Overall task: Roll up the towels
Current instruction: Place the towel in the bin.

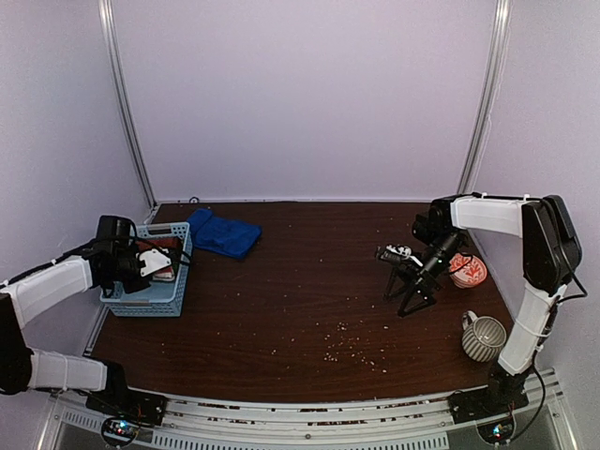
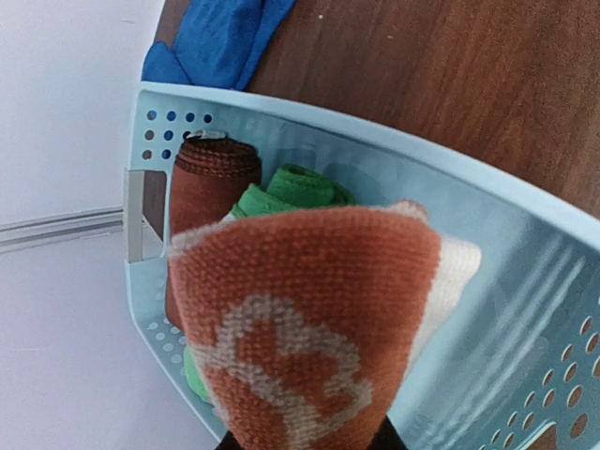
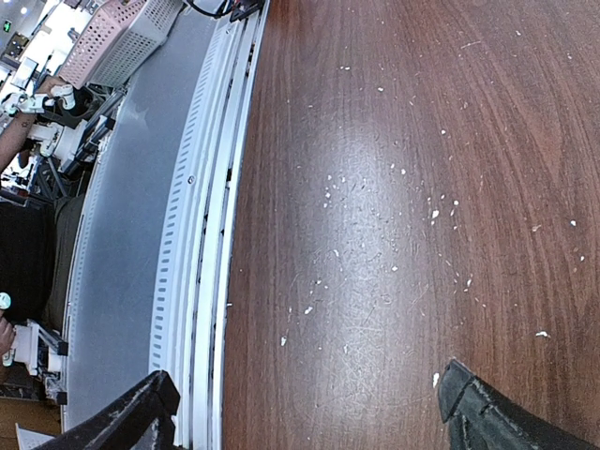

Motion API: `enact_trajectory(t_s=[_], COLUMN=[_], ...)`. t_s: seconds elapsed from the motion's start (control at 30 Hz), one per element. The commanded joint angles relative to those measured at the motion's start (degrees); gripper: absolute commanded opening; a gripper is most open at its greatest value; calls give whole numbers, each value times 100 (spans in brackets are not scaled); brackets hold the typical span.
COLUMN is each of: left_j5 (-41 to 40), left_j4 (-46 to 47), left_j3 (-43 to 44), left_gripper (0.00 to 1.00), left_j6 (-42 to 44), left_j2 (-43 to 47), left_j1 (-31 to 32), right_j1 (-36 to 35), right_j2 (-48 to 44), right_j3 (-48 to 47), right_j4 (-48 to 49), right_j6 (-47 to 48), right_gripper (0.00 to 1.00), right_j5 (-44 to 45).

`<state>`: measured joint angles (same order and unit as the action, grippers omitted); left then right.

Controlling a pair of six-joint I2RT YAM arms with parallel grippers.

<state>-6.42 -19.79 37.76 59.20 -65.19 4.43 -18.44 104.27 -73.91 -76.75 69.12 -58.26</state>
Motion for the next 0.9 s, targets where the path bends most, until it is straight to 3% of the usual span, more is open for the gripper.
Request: enact_trajectory(t_s=[0.0, 0.57, 0.67, 0.87], left_j5=[259, 95, 52, 81], left_j4=[166, 767, 1011, 1124], left_j3=[43, 33, -29, -15], left_gripper=[0, 0, 8, 14], left_j6=[732, 1239, 1155, 1002], left_j2=[-137, -1406, -1593, -1693], left_j1=[-201, -444, -510, -513], right_j1=[16, 22, 16, 16], right_j2=[-199, -278, -217, -140], right_j3=[-53, -10, -24, -18], right_j4=[-95, -94, -90, -94], right_j6=[110, 119, 127, 128], right_gripper=[100, 100, 100, 100], right_j5=[-75, -27, 24, 45])
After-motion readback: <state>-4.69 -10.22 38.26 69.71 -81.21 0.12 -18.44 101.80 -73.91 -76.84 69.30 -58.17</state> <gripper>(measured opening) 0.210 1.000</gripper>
